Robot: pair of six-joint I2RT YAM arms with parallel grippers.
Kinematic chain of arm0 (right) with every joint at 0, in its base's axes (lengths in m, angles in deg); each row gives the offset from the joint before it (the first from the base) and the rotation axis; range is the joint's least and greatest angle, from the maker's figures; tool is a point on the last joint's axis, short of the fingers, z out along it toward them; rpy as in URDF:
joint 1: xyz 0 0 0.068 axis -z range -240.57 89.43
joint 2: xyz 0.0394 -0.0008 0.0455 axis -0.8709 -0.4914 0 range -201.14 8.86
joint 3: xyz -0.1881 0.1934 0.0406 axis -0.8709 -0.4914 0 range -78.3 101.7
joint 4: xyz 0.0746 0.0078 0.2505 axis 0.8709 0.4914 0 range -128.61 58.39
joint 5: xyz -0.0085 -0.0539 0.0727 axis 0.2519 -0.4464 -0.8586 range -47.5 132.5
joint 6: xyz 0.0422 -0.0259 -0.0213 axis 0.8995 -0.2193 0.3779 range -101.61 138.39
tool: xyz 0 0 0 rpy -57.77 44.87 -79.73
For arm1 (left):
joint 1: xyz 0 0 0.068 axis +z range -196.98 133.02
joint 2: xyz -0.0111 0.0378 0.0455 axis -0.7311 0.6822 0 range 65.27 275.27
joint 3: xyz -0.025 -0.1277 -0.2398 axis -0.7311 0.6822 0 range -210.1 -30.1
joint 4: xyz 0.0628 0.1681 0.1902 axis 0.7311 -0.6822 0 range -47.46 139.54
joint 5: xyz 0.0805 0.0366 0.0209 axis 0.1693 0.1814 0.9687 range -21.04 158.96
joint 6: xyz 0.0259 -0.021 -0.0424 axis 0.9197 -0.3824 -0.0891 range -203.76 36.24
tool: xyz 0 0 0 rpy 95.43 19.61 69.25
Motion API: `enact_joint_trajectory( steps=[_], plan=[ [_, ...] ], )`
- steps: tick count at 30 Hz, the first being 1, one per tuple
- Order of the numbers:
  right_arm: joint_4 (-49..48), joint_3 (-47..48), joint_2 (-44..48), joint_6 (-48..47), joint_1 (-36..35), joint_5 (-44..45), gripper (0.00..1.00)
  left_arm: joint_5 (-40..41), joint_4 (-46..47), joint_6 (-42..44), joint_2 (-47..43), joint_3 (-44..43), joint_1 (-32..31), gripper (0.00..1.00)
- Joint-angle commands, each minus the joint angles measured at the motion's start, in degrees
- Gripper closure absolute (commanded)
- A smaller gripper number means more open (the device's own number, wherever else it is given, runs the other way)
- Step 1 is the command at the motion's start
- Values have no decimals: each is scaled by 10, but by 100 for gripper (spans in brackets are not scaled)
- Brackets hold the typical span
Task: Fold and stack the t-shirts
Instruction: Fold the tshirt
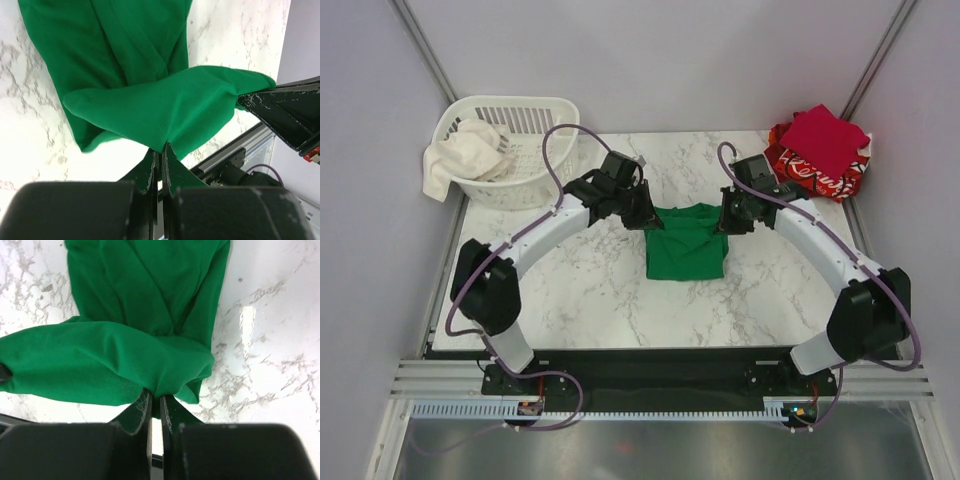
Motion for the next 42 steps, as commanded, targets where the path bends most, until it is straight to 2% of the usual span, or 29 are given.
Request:
enact_joint_trajectory(
  steps=[1,4,5,6,7,8,9,10,11,13,14,15,16,18,20,24,25,27,28,29,31,35,38,42],
  plan=[
    [-31,53,-52,-23,23,-24,100,-64,4,37,51,-63,35,97],
    [-56,102,-137,-12,56,-31,99,-91,0,56,126,-125,69,95],
    [-59,122,-166,-5,64,-41,97,-98,-3,65,150,-150,79,95],
    [-70,146,-232,-4,71,-56,93,-105,-9,61,182,-173,104,94],
    [-67,209,-267,-2,83,-65,88,-112,-9,60,243,-226,114,94],
    [-62,246,-301,1,88,-70,68,-128,-10,57,282,-258,126,88],
    [-35,285,-361,-1,93,-70,54,-173,-18,51,315,-290,144,78],
    [-25,348,-383,1,100,-65,40,-189,-21,45,366,-346,149,68],
    [-23,374,-400,2,103,-59,19,-196,-22,39,380,-366,153,54],
    [8,436,-419,-6,104,-32,7,-194,-24,39,392,-397,158,45],
    [18,444,-407,-13,104,2,2,-191,-23,41,387,-402,158,25],
    [23,447,-394,-14,104,19,2,-192,-24,47,382,-408,158,12],
    [22,437,-377,-15,105,30,2,-192,-24,53,377,-413,158,5],
    [12,413,-322,-19,103,46,2,-178,-24,67,350,-410,159,0],
    [-5,353,-281,-20,94,46,2,-158,-25,77,315,-392,158,0],
    [-111,202,-173,-9,75,-48,9,-104,-24,99,259,-332,144,1],
    [-129,143,-161,2,69,-99,17,-99,-24,110,250,-309,140,1],
    [-183,89,-142,15,65,-147,29,-84,-24,115,237,-286,127,3],
    [-200,43,-141,18,64,-165,43,-81,-24,117,229,-267,123,3],
    [-218,26,-141,24,64,-187,50,-77,-24,119,227,-259,120,4],
    [-237,-22,-144,18,64,-203,59,-75,-24,121,225,-238,112,4],
    [-260,-111,-144,-2,64,-173,66,-72,-24,125,224,-216,100,6],
    [-261,-189,-119,24,64,-126,75,-69,-24,128,220,-205,94,6],
    [-295,-271,-64,79,63,-125,77,-62,-24,127,222,-200,90,7]
  ],
)
